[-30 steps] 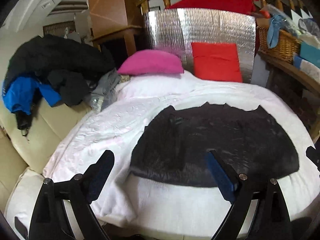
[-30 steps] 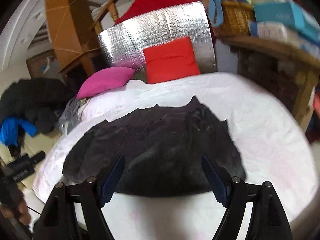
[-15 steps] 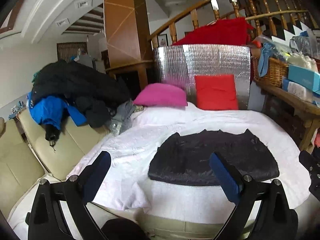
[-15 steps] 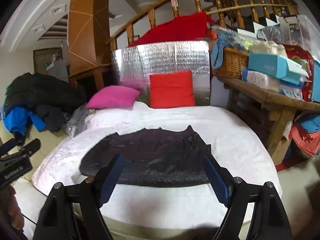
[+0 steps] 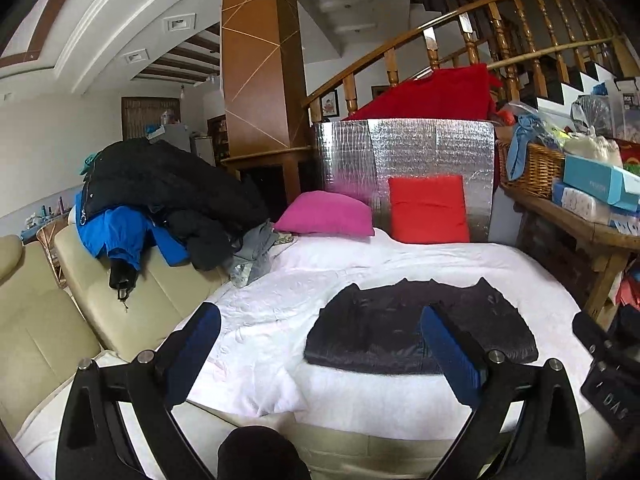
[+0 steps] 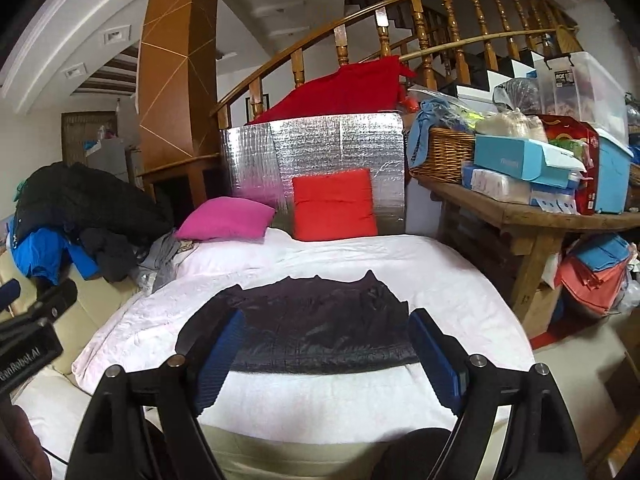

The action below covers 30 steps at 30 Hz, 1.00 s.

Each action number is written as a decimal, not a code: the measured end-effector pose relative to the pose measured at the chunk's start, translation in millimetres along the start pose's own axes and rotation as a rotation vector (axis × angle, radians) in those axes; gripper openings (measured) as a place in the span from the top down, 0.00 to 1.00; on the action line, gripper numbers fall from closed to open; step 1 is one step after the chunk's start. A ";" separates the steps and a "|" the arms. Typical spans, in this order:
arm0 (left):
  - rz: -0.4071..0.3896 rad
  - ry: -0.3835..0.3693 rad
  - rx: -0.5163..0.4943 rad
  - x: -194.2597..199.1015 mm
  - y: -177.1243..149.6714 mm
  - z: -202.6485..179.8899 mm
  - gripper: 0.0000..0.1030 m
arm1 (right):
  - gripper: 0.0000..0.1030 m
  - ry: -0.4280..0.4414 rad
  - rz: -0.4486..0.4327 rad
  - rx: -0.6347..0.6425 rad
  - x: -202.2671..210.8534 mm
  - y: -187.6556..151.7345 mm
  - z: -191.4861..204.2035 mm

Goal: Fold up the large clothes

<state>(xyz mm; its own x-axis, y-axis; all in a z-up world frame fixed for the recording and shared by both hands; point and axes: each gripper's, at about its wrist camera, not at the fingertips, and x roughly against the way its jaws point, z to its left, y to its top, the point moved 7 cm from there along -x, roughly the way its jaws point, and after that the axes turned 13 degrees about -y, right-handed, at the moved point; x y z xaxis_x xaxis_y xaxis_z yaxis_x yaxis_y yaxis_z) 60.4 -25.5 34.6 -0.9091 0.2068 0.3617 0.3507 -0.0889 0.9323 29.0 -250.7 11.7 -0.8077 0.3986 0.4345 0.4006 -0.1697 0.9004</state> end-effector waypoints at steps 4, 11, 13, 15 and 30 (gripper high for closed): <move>-0.005 0.010 0.006 0.0 1.0 2.6 0.03 | 0.17 0.005 0.003 0.019 -0.9 -2.2 8.5; 0.003 0.015 -0.001 -3.1 -0.9 2.0 0.03 | 0.17 0.011 0.015 0.030 -5.1 -6.1 12.9; 0.005 0.014 -0.002 -3.4 -1.1 1.4 0.03 | 0.17 0.008 0.015 0.026 -5.6 -6.5 12.4; 0.005 0.015 -0.003 -3.6 -1.4 1.1 0.03 | 0.17 0.007 0.016 0.024 -5.5 -6.9 12.2; 0.020 0.015 -0.007 -5.1 -3.4 0.9 0.03 | 0.17 0.012 0.035 0.011 -12.0 -9.2 8.1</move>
<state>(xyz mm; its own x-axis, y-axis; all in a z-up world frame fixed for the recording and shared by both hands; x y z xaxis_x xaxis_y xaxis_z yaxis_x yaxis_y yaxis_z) 64.1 -25.4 29.6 -0.9051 0.1905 0.3802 0.3675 -0.0994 0.9247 38.5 -246.6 -2.0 -0.7982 0.3819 0.4660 0.4334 -0.1732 0.8844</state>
